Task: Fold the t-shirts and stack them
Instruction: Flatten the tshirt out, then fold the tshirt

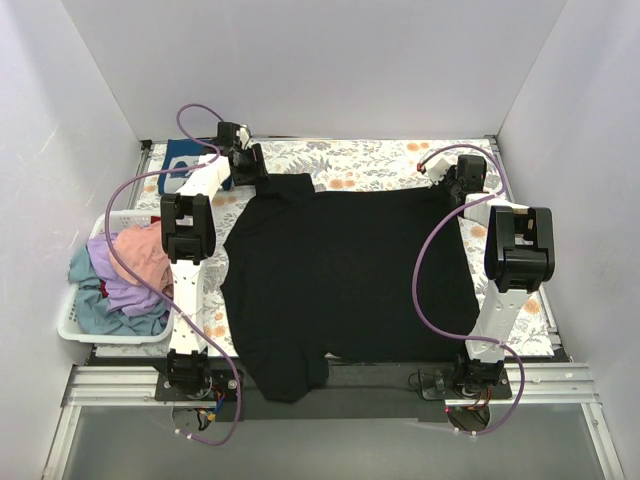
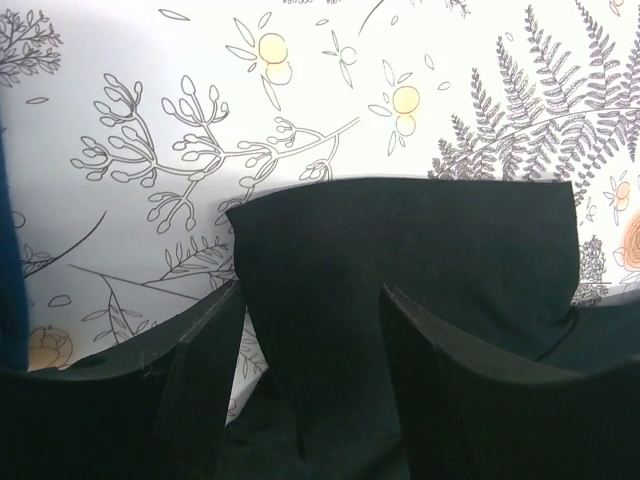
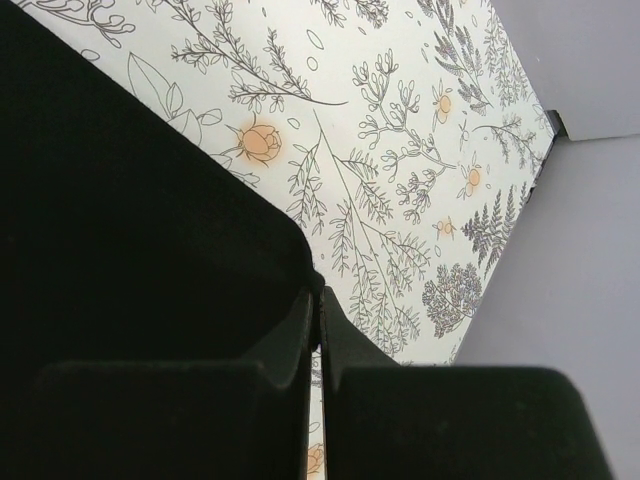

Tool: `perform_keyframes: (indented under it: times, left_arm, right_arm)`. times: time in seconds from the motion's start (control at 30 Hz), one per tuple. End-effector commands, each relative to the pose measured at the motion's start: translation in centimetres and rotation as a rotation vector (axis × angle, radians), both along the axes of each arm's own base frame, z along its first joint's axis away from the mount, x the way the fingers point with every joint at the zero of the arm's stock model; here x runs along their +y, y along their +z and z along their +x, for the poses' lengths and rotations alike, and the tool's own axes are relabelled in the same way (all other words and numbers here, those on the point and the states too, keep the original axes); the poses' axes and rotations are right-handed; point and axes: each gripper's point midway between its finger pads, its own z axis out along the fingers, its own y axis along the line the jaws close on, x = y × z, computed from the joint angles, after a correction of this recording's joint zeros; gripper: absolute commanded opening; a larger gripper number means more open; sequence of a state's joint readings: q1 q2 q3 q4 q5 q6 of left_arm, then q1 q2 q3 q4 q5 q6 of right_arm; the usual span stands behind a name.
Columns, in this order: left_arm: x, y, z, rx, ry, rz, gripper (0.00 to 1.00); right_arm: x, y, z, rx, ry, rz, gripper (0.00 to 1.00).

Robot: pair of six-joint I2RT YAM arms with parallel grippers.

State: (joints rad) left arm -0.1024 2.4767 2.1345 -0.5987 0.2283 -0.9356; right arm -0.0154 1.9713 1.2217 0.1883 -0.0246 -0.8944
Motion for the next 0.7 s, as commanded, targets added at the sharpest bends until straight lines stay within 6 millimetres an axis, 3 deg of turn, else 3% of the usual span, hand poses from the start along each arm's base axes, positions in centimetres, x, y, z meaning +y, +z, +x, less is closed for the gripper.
perform_keyframes:
  times: [0.0, 0.07, 0.17, 0.2, 0.27, 0.37, 0.4, 0.5, 0.57, 0.63, 0.67]
  left_arm:
    - [-0.7, 0.3, 0.5, 0.001, -0.005, -0.040, 0.54]
    - [-1.7, 0.9, 0.8, -0.025, -0.046, -0.086, 0.42]
    - [-4.0, 4.3, 1.5, -0.120, -0.150, -0.192, 0.22]
    - [-4.3, 5.3, 1.8, -0.155, -0.171, -0.204, 0.09]
    - [-4.4, 6.9, 2.2, -0.211, -0.201, -0.192, 0.00]
    - [-4.6, 10.7, 2.1, -0.309, -0.263, -0.180, 0.00]
    - [-4.7, 12.8, 1.8, -0.349, -0.283, -0.179, 0.00]
    - [-4.8, 16.4, 0.2, -0.428, -0.356, -0.153, 0.00]
    - [-5.0, 16.1, -1.6, -0.418, -0.410, -0.151, 0.00]
    - [-4.8, 17.7, -2.9, -0.455, -0.446, -0.118, 0.00]
    - [-4.6, 17.0, -3.8, -0.434, -0.457, -0.108, 0.00]
  right_arm:
    - [-0.1, 2.0, 1.7, -0.062, -0.002, -0.012, 0.01]
    - [0.0, 2.0, 1.8, -0.061, -0.002, -0.010, 0.01]
    - [0.0, 2.3, 2.1, -0.064, -0.003, -0.005, 0.01]
    - [0.0, 2.4, 2.1, -0.064, -0.004, -0.004, 0.01]
    - [0.0, 2.7, 2.2, -0.067, -0.004, -0.002, 0.01]
    - [0.2, 3.7, 2.0, -0.076, 0.005, 0.004, 0.01]
    - [0.4, 4.6, 1.9, -0.088, 0.010, 0.011, 0.01]
    - [1.2, 6.0, 1.1, -0.085, 0.045, 0.041, 0.01]
    - [1.9, 6.8, 0.3, -0.076, 0.075, 0.060, 0.01]
    - [2.2, 7.4, -0.2, -0.075, 0.094, 0.065, 0.01]
    - [2.5, 7.8, -0.5, -0.076, 0.117, 0.063, 0.01]
